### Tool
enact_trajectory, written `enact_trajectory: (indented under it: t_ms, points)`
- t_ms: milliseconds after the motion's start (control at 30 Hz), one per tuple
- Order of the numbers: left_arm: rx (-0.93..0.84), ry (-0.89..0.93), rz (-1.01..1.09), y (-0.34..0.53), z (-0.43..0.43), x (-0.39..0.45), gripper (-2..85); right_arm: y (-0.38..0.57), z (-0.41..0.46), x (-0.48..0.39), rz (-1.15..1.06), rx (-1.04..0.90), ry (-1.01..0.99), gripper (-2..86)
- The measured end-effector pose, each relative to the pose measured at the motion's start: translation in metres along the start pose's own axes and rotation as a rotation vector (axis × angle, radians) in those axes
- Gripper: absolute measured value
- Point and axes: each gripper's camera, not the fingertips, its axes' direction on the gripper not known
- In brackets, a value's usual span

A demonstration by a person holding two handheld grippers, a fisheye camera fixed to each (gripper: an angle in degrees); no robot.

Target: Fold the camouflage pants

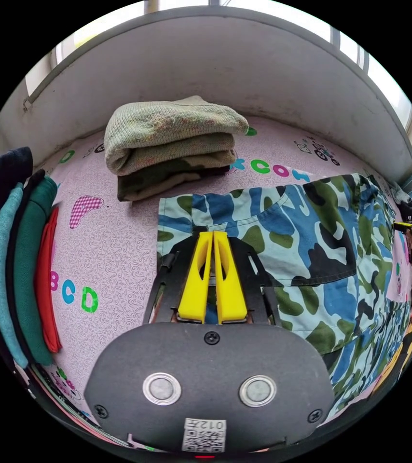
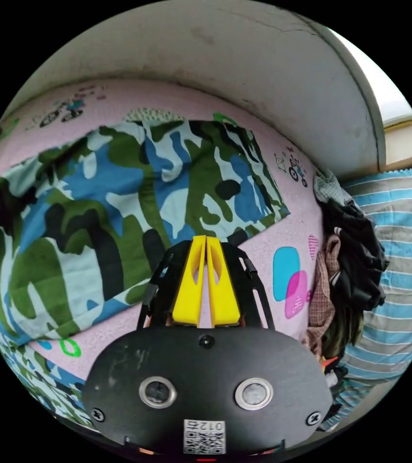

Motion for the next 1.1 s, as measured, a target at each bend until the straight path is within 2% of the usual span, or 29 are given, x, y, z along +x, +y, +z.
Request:
enact_trajectory:
  t_ms: [133,333,433,500,533,600,900,1033,1100]
  points:
    - [0.001,0.008,-0.004,0.003,-0.004,0.002,0.5,0.033,0.011,0.021,0.067,0.02,-0.011,-0.9]
    - [-0.008,0.009,-0.005,0.01,-0.013,0.0,0.4,0.12,0.018,0.058,0.238,-0.107,-0.019,-0.9]
    - [-0.005,0.005,-0.004,0.013,-0.017,0.001,0.4,0.152,0.017,0.075,0.221,-0.106,-0.063,-0.9]
    - [-0.006,-0.004,-0.001,0.015,-0.02,0.003,0.4,0.162,0.015,0.096,0.296,-0.105,-0.081,-1.0]
    - [-0.009,-0.006,-0.005,0.016,-0.021,0.002,0.4,0.17,0.008,0.112,0.342,-0.042,-0.097,-1.0]
    - [-0.041,-0.022,-0.033,0.015,-0.026,0.003,0.5,0.179,0.004,0.136,0.409,0.008,-0.098,-1.0]
    - [-0.012,-0.113,0.065,0.019,-0.03,0.018,0.8,0.174,0.049,0.186,0.483,-0.021,-0.24,-1.0]
    - [0.009,-0.062,0.025,0.023,-0.031,0.007,0.7,0.179,0.055,0.21,0.532,0.019,-0.23,-1.0]
    - [0.01,-0.028,0.008,0.024,-0.032,-0.002,0.6,0.18,0.058,0.225,0.565,-0.036,-0.276,-1.0]
